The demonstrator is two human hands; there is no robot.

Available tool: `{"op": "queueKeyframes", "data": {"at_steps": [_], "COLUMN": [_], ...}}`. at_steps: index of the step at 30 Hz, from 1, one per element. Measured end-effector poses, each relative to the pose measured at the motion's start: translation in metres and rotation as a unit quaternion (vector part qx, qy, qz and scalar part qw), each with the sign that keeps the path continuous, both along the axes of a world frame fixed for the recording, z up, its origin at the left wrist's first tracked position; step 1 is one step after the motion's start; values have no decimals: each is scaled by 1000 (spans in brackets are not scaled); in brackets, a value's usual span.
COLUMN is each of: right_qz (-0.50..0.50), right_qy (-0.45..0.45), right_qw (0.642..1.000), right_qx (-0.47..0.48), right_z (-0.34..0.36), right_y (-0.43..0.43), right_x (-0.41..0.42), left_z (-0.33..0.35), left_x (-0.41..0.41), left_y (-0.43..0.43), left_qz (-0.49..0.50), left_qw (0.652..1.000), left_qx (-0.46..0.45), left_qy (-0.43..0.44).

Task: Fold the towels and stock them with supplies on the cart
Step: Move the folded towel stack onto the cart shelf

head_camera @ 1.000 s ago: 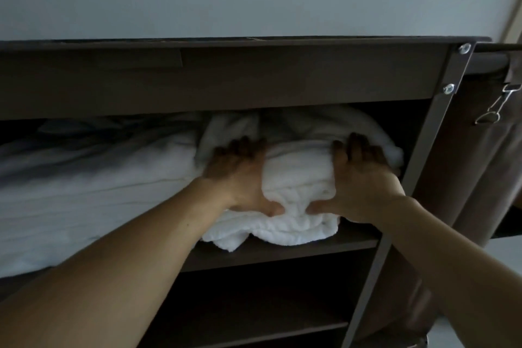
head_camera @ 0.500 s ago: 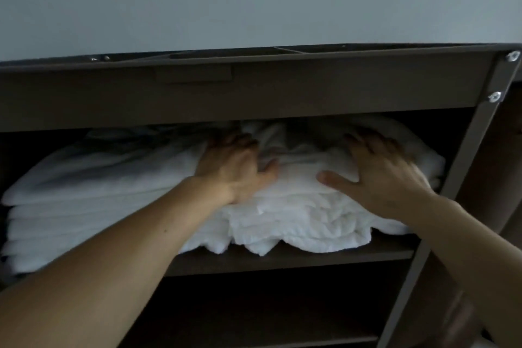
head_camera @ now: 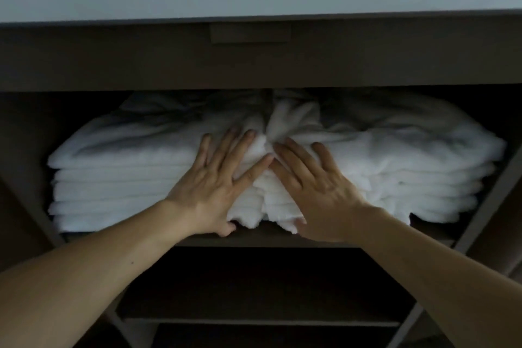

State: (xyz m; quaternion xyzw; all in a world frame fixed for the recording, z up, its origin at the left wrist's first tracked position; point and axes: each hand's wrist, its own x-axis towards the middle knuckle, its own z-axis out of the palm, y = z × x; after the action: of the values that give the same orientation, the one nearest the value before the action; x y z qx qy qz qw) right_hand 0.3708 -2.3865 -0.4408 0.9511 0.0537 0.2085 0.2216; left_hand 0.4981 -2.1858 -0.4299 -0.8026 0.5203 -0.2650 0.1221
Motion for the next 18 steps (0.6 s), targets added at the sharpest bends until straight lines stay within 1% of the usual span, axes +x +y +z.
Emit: {"op": "queueKeyframes", "data": {"at_steps": [2, 4, 6, 9, 12, 14, 16, 18], "right_qz": [-34, -69, -69, -18, 10, 1, -5, 16], "right_qy": [23, 9, -31, -121, -223, -278, -303, -278], "right_qw": [997, 993, 995, 992, 975, 960, 952, 958], "right_qx": [-69, -94, -62, -25, 15, 28, 44, 72], "right_z": [-6, -12, -14, -16, -13, 6, 23, 11], "right_y": [-4, -2, 2, -3, -9, -19, -28, -22], "right_x": [0, 2, 3, 8, 14, 21, 28, 29], "left_z": [-8, -15, -18, -15, -5, 9, 23, 26], "left_x": [-8, -12, -15, -15, -15, -12, -7, -6], "left_y": [-5, -16, -27, -36, -38, -36, -34, -30], "left_qz": [6, 22, 33, 50, 50, 61, 71, 66], "left_qw": [999, 998, 996, 994, 989, 980, 976, 980], "left_qx": [-23, -44, -73, -100, -137, -187, -207, -187], "left_qy": [-31, -44, -29, 14, 31, 32, 18, 26]}}
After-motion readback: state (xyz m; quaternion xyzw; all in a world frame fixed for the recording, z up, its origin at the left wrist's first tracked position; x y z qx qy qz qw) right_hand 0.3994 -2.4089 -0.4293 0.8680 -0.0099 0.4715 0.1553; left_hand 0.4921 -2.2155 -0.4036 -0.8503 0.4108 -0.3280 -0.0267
